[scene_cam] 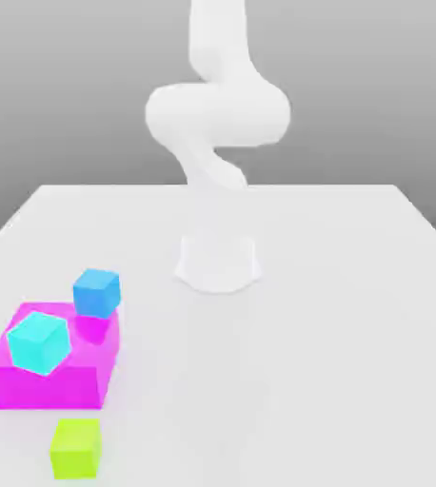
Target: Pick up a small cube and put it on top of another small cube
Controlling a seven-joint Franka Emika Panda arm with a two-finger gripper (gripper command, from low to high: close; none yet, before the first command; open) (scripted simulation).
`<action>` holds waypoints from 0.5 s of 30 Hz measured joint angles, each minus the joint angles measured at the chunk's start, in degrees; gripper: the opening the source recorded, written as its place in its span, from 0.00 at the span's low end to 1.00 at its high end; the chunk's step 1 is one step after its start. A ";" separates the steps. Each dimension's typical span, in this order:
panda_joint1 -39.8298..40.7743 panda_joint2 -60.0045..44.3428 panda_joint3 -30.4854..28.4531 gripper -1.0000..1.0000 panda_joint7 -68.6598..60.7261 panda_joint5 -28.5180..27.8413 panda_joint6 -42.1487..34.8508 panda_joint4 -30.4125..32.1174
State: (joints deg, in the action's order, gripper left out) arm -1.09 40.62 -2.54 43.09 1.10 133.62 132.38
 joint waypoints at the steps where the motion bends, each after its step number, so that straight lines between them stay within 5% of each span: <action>1: -0.45 -2.25 -1.09 0.50 -1.22 0.52 0.77 0.25; 15: -3.03 -31.55 -12.51 0.50 -18.61 9.49 10.82 3.53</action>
State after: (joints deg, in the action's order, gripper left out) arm -4.12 9.07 -15.05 24.49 10.60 144.44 135.91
